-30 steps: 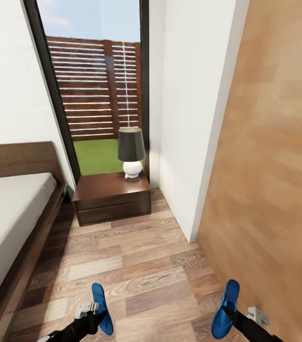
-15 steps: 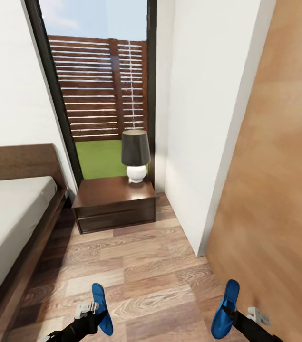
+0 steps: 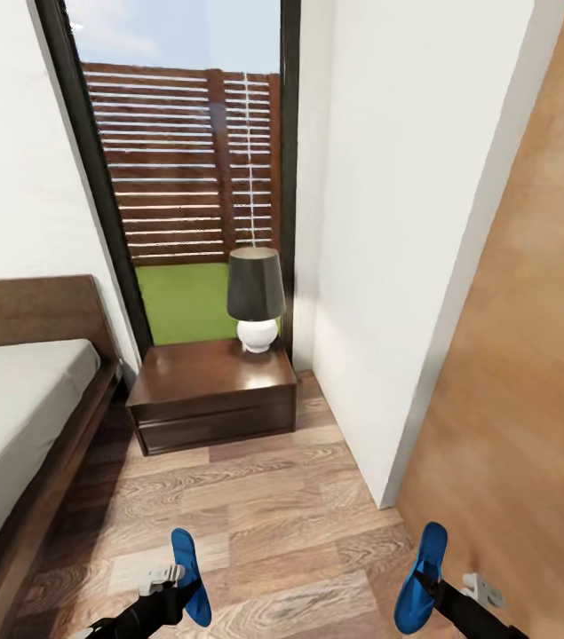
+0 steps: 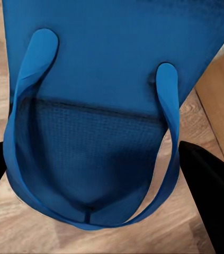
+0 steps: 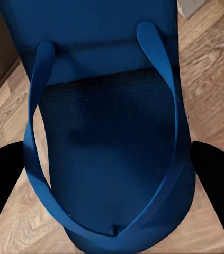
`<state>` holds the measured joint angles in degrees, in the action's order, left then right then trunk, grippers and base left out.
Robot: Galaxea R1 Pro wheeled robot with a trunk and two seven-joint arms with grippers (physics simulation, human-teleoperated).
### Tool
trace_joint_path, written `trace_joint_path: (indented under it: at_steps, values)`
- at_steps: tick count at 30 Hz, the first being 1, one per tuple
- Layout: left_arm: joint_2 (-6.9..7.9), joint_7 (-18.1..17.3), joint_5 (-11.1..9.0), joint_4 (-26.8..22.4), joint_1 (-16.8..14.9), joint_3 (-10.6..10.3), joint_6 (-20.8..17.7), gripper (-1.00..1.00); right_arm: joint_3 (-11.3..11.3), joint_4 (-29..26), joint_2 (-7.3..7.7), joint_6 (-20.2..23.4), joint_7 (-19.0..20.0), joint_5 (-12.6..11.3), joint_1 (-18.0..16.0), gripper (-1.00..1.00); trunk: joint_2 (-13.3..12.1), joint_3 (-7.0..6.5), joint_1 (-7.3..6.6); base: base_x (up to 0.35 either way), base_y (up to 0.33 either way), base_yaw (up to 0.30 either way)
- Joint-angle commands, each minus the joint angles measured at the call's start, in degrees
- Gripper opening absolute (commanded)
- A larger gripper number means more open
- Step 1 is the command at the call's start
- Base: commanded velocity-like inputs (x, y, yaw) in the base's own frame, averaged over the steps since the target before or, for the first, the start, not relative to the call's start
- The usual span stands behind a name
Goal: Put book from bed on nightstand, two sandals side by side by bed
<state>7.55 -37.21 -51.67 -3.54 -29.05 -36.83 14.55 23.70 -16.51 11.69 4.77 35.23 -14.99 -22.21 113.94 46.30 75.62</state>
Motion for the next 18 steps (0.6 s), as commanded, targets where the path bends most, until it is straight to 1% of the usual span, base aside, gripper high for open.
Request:
trace_joint_path:
  at_steps: [1,4,12,15,18]
  values:
    - [0.01,-0.1,-0.3,0.0,0.0,-0.4,0.4,-1.00,0.2,0.0,0.00,0.5,0.3,-0.6,0.0,-1.00,0.0,0.05,0.02,0.207,0.000,0.149]
    - [0.01,-0.1,-0.3,0.0,0.0,-0.4,0.4,-1.00,0.2,0.0,0.00,0.5,0.3,-0.6,0.0,-1.00,0.0,0.05,0.02,0.090,0.000,0.230]
    - [0.01,-0.1,-0.3,0.0,0.0,-0.4,0.4,-1.00,0.2,0.0,0.00,0.5,0.3,-0.6,0.0,-1.00,0.0,0.05,0.02,0.020,0.000,0.286]
    - [0.01,-0.1,-0.3,0.0,0.0,-0.4,0.4,-1.00,0.2,0.0,0.00,0.5,0.3,-0.6,0.0,-1.00,0.0,0.05,0.02,0.196,0.000,0.262]
    - [0.01,-0.1,-0.3,0.0,0.0,-0.4,0.4,-1.00,0.2,0.0,0.00,0.5,0.3,-0.6,0.0,-1.00,0.0,0.05,0.02,0.289,0.000,0.081]
